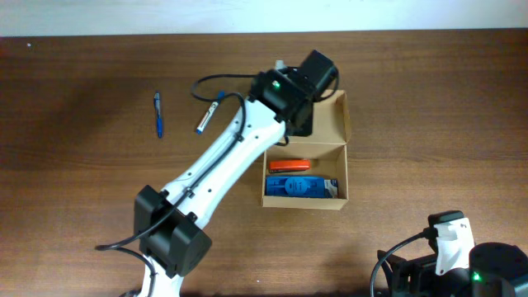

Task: Pack container
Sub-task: 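Carry the tape roll over the box and lower it inside, then open the left gripper and move it to the blue whiteboard marker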

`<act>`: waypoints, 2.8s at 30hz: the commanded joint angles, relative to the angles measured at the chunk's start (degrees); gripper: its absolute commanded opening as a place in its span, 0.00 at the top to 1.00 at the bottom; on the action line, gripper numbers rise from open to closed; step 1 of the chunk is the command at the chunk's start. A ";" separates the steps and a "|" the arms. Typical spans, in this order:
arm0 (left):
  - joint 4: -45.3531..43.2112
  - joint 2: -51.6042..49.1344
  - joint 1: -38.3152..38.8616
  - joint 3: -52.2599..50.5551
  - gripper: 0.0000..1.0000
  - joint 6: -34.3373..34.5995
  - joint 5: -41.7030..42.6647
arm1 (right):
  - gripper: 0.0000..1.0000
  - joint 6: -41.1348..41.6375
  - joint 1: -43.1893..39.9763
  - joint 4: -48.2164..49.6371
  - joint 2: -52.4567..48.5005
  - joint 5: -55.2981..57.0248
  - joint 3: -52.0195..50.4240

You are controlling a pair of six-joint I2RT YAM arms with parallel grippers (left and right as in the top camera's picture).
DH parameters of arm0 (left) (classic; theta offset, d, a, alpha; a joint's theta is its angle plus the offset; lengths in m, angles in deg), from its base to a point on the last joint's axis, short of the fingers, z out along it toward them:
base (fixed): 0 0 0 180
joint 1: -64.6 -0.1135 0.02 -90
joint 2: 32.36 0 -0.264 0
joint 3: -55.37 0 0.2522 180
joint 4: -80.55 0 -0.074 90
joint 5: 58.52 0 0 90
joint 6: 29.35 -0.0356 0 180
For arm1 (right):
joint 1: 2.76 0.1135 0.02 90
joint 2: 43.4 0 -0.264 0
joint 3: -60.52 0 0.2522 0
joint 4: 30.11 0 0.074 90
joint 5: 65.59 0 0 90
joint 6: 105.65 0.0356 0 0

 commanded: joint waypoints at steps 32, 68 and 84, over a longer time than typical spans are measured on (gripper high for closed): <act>-7.34 -11.37 7.85 -1.90 0.90 -6.38 6.38 | 0.01 -0.59 -0.11 0.13 0.22 0.50 0.61; -3.87 -7.76 8.35 -1.88 0.19 -6.12 10.97 | 0.01 -0.59 -0.11 0.13 0.22 0.50 0.61; 5.51 3.91 5.40 -2.93 0.19 -6.23 0.22 | 0.01 -0.59 -0.11 0.13 0.22 0.50 0.61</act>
